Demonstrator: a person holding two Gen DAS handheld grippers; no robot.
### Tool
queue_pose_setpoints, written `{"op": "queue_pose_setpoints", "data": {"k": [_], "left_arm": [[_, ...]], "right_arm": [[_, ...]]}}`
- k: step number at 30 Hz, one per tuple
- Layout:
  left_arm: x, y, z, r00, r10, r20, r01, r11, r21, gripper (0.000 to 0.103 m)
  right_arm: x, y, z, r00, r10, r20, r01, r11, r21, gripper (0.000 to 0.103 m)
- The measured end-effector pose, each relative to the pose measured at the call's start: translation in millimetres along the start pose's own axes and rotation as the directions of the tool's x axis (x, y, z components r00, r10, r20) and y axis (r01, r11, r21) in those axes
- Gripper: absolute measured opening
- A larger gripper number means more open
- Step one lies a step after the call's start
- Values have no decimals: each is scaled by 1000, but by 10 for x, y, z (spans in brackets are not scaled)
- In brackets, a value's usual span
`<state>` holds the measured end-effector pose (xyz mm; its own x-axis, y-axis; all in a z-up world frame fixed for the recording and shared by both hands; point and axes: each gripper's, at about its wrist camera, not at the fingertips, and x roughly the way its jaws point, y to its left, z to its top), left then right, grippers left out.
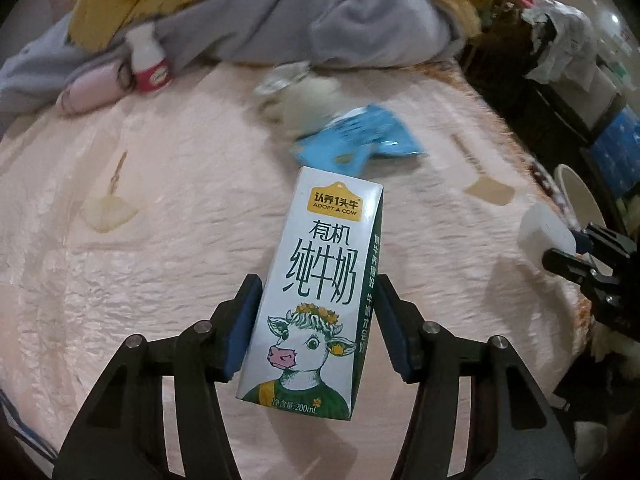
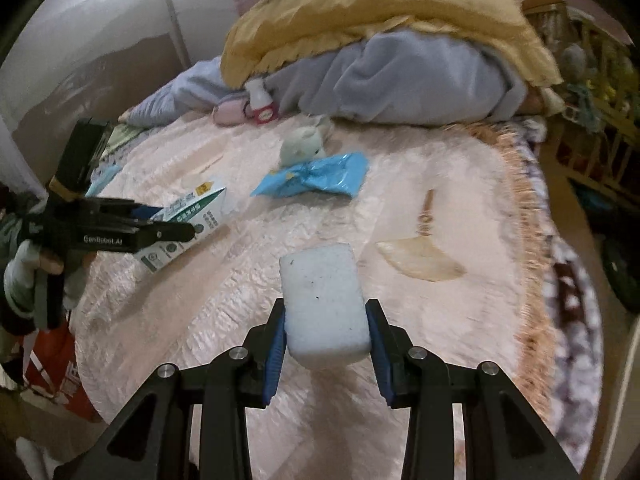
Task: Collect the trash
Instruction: 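Grasp the white milk carton with the left tool while the right grasps the white sponge, then carry the milk carton and white sponge over the white bucket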
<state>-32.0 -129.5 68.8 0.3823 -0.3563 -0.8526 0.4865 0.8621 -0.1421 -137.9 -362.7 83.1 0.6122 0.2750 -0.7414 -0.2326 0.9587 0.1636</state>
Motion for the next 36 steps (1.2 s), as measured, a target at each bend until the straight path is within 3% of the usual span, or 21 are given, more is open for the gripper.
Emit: {"op": "queue_pose_setpoints", "data": {"k": [19,36], "left_arm": [[-72,-1736,311,992,-93,87,76,980,184,55],[172,-2964,482,986,-148,81,112,933,343,55]], "right_arm": [[-1147,-885,-466,973,-190,127,164,968,192,37],[-1718,-1728,-1027,936,-332,122,266,888,375,37]]}}
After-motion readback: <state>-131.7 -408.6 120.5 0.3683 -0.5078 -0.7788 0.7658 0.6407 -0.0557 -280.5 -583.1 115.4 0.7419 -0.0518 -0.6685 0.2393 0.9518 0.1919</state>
